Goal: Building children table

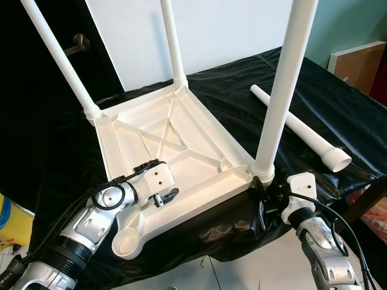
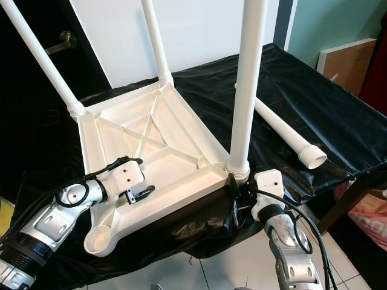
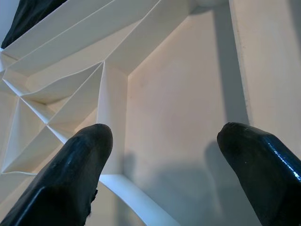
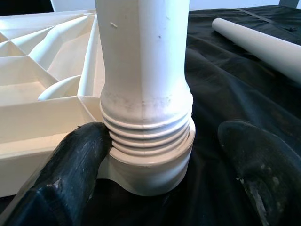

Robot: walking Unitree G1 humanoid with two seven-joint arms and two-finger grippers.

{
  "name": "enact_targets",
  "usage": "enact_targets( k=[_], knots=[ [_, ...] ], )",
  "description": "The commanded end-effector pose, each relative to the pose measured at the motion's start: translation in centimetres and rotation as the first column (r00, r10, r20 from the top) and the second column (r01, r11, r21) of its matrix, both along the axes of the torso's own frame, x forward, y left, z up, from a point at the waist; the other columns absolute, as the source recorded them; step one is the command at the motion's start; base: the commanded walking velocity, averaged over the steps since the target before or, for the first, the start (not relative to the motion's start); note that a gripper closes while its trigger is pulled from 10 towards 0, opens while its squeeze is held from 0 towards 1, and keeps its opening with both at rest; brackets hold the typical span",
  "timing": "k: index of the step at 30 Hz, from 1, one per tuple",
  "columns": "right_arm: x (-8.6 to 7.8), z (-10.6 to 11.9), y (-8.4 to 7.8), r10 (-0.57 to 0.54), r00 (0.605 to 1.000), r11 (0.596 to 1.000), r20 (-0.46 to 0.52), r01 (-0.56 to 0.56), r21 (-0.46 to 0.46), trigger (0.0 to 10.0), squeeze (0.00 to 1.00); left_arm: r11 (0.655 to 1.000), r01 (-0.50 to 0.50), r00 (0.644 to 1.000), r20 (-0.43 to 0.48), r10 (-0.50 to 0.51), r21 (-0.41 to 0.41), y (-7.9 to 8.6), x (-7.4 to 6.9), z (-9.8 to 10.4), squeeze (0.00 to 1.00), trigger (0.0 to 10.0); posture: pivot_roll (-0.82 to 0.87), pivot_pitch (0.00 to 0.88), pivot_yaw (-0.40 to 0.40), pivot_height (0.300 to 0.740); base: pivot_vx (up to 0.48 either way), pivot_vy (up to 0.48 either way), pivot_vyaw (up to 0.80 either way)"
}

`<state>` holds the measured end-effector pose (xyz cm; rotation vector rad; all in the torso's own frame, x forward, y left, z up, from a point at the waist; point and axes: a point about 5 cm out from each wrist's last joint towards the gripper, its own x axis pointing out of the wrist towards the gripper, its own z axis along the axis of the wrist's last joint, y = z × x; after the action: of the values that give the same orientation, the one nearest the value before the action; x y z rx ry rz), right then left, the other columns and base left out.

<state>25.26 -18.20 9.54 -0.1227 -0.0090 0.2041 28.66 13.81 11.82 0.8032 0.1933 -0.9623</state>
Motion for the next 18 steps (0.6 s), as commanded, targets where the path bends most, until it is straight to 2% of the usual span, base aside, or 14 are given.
enact_targets(
  k=[1, 3, 6, 8, 10, 13, 18],
  knots=[
    [0.4, -0.5, 0.3, 0.018, 0.999, 1.0, -0.034, -0.018, 0.011, 10.0, 0.0, 0.983, 0.185, 0.958, -0.228, -0.175, 0.023, -0.9, -2.5, -2.2, 0.0, 10.0, -0.13, 0.0, 0.097, 0.74, 0.0, 0.0, 0.0],
    [0.4, -0.5, 0.3, 0.018, 0.999, 1.0, -0.034, -0.018, 0.011, 10.0, 0.0, 0.983, 0.185, 0.958, -0.228, -0.175, 0.023, -0.9, -2.5, -2.2, 0.0, 10.0, -0.13, 0.0, 0.097, 0.74, 0.0, 0.0, 0.0],
    [0.8, -1.0, 0.9, 0.086, 0.994, 0.996, -0.063, -0.086, 0.002, 10.0, 0.0, 0.979, 0.202, 0.942, -0.272, -0.197, -0.013, -1.6, -3.5, -2.4, 0.0, 10.0, -0.12, 0.0, 0.096, 0.74, 0.0, 0.0, 0.0],
    [1.4, -1.0, 0.7, 0.101, 0.992, 0.995, -0.069, -0.102, -0.001, 10.0, 0.0, 0.98, 0.198, 0.939, -0.282, -0.198, -0.027, -1.8, -3.8, -2.5, 0.0, 10.0, -0.12, 0.0, 0.097, 0.74, 0.0, 0.0, 0.0],
    [1.4, -1.0, 0.7, 0.101, 0.992, 0.995, -0.069, -0.102, -0.001, 10.0, 0.0, 0.98, 0.198, 0.939, -0.282, -0.198, -0.027, -1.8, -3.8, -2.5, 0.0, 10.0, -0.12, 0.0, 0.097, 0.74, 0.0, 0.0, 0.0],
    [2.6, -0.5, 0.7, 0.154, 0.986, 0.988, -0.062, -0.155, -0.012, 10.0, 0.0, 0.98, 0.188, 0.939, -0.283, -0.197, -0.058, -2.3, -3.9, -2.5, 0.0, 10.0, -0.13, 0.0, 0.099, 0.74, 0.0, 0.0, 0.0],
    [3.5, -0.1, 1.1, 0.206, 0.977, 0.978, -0.058, -0.207, -0.016, 10.0, 0.0, 0.981, 0.176, 0.944, -0.269, -0.191, -0.081, -2.9, -3.8, -2.5, 0.0, 10.0, -0.12, 0.0, 0.094, 0.74, 0.0, 0.0, 0.0]
  ],
)
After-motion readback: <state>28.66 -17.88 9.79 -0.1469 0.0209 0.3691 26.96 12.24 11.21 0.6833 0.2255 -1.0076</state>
